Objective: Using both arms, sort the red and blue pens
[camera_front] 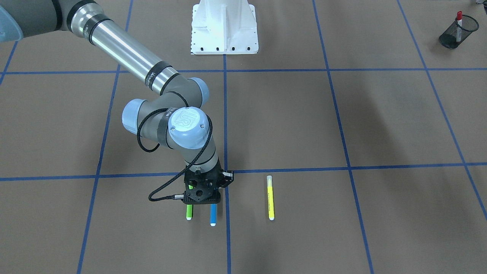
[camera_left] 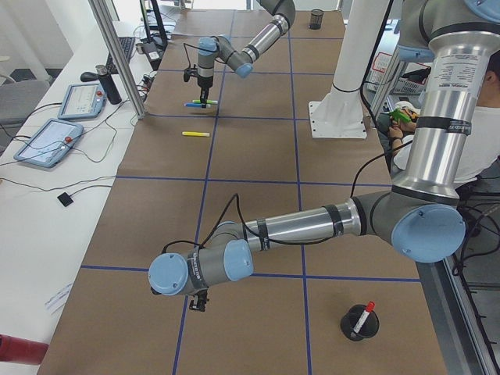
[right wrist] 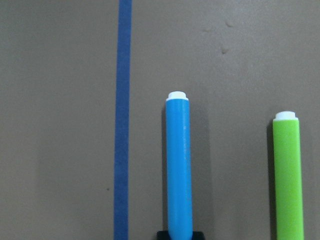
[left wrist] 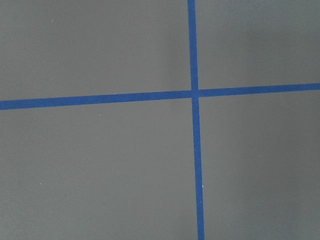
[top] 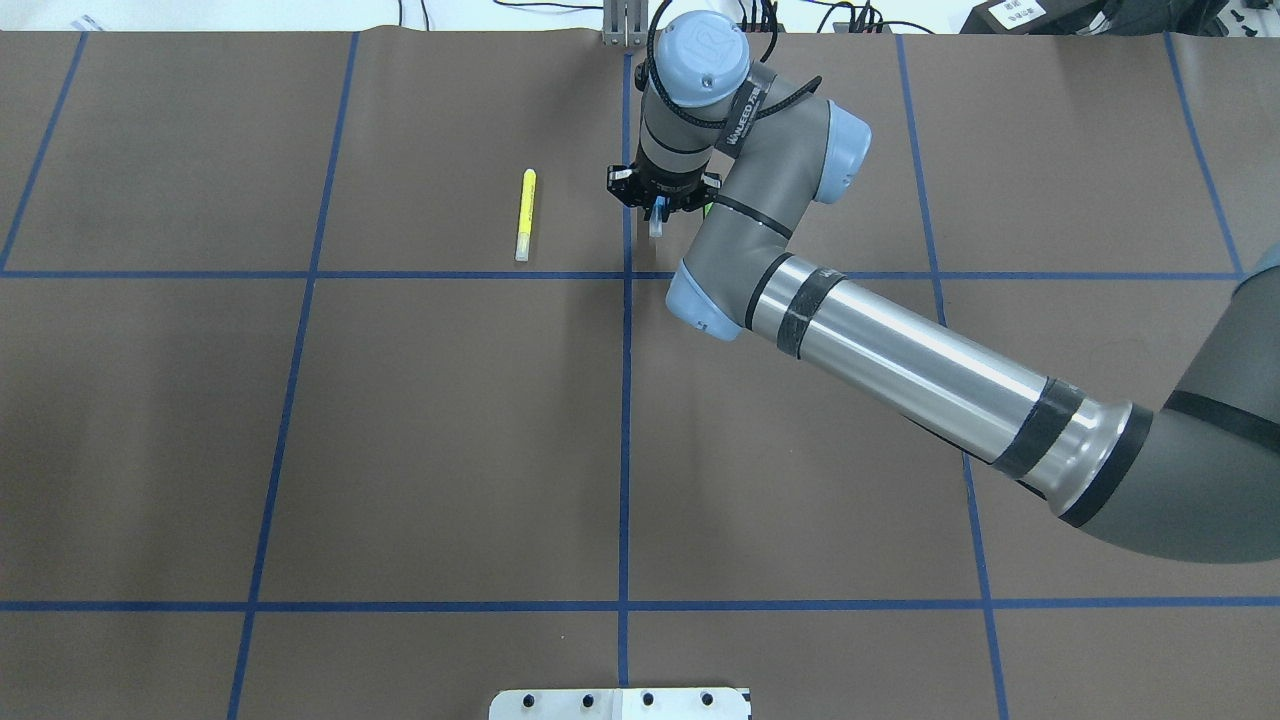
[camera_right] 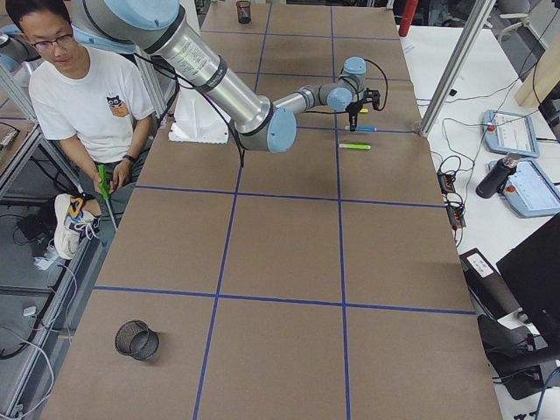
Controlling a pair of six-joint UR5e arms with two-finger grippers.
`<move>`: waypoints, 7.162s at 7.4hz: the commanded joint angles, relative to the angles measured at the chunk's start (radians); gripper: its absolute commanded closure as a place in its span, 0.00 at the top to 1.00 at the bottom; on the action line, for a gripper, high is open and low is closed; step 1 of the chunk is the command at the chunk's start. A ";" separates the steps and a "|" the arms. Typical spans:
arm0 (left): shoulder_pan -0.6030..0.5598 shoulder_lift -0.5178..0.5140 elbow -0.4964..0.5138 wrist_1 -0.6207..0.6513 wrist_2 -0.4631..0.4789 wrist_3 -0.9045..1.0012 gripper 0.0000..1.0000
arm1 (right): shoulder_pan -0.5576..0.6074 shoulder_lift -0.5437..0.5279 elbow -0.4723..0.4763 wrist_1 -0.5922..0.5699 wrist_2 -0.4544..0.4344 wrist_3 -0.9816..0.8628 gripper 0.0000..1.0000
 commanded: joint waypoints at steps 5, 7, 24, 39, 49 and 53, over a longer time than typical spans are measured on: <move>0.002 -0.001 0.000 0.000 -0.031 -0.003 1.00 | 0.140 -0.583 0.621 -0.056 0.220 -0.026 0.00; 0.005 -0.001 0.000 0.000 -0.031 -0.004 1.00 | 0.171 -0.778 0.747 -0.054 0.257 -0.084 0.00; 0.008 0.000 -0.001 -0.005 -0.032 -0.006 1.00 | 0.718 -1.402 0.684 -0.188 0.345 -0.915 0.00; 0.009 0.002 -0.001 -0.005 -0.084 -0.043 1.00 | 1.100 -1.377 0.788 -1.370 0.067 -1.833 0.00; 0.009 0.000 -0.020 -0.009 -0.110 -0.078 1.00 | 1.130 -1.366 0.541 -1.349 -0.027 -1.907 0.00; 0.009 0.000 -0.023 -0.009 -0.110 -0.083 1.00 | 1.130 -1.346 0.495 -1.340 -0.010 -1.902 0.00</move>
